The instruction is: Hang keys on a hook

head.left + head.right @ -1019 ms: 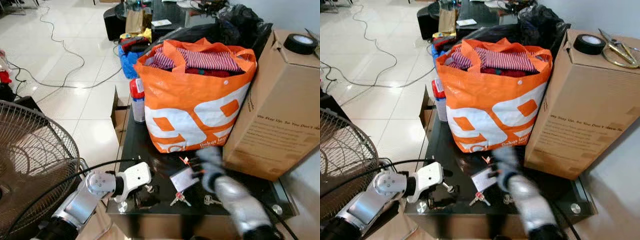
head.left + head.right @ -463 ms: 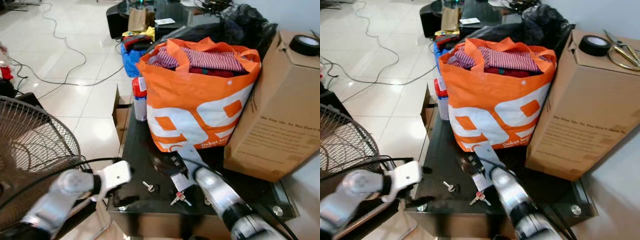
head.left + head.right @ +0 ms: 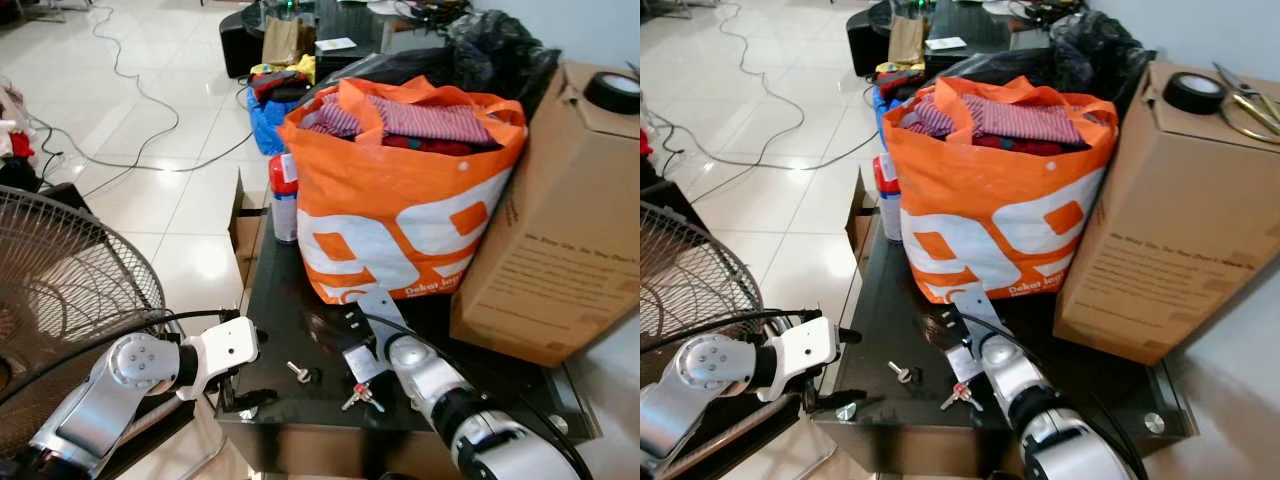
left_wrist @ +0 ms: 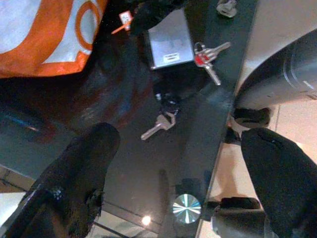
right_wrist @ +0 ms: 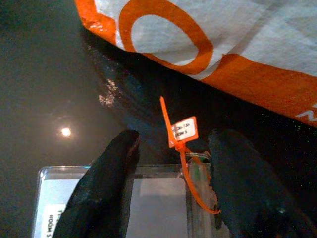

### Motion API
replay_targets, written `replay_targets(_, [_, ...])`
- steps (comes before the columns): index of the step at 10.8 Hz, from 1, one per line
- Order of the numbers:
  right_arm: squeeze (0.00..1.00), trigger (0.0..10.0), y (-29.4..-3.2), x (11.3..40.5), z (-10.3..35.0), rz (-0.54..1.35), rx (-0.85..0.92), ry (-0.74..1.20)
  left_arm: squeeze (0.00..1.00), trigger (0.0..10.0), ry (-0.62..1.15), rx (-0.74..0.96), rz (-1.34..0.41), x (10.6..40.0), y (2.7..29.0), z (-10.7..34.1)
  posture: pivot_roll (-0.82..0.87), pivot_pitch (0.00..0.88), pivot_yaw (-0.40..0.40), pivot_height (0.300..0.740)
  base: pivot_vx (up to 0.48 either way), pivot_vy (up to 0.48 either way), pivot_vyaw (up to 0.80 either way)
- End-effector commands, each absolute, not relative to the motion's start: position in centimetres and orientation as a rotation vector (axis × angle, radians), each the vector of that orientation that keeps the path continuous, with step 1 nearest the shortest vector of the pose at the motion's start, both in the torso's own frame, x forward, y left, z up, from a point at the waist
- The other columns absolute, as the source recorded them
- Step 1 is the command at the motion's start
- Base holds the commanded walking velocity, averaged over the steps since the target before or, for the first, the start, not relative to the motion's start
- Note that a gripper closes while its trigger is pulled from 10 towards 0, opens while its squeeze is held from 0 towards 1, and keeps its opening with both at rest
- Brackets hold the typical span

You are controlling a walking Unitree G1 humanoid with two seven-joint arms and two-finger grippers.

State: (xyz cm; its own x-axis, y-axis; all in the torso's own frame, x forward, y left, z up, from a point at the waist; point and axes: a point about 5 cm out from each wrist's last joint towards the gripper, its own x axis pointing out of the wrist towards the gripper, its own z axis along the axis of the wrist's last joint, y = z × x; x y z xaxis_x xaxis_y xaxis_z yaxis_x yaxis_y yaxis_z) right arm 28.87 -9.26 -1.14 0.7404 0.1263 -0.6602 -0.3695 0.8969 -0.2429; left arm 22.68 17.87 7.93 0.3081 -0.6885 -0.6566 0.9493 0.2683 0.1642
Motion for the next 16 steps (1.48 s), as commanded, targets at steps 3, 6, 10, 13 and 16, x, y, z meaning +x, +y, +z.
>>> replay_targets(3, [0.0,4.1,-9.9,29.3,-1.0,0.15,-0.355,0.705,0.0,10.0,0.548,0.612,-1.176,21.8,18.7,8.6,0.02,0.057,-0.011,0.74,0.0,0.0,0.0])
replay_targets(6, [0.0,0.5,-9.0,28.8,-1.4,0.17,-0.302,0.723,0.0,10.0,0.569,0.612,-1.183,21.1,19.1,9.0,0.03,0.09,-0.012,0.74,0.0,0.0,0.0])
replay_targets(10, [0.0,0.0,-8.7,28.6,-1.6,0.175,-0.303,0.727,0.0,10.0,0.586,0.61,-1.185,20.5,19.1,9.0,0.03,0.104,-0.02,0.74,0.0,0.0,0.0])
replay_targets(13, [0.0,0.0,-9.1,28.8,-1.4,0.16,-0.303,0.723,0.0,10.0,0.587,0.612,-1.178,20.7,18.9,8.9,0.03,0.094,-0.024,0.74,0.0,0.0,0.0])
replay_targets(16, [0.0,0.0,-9.5,29.3,-1.0,0.139,-0.259,0.715,0.0,10.0,0.574,0.612,-1.176,21.1,18.4,8.7,0.02,0.072,-0.019,0.74,0.0,0.0,0.0])
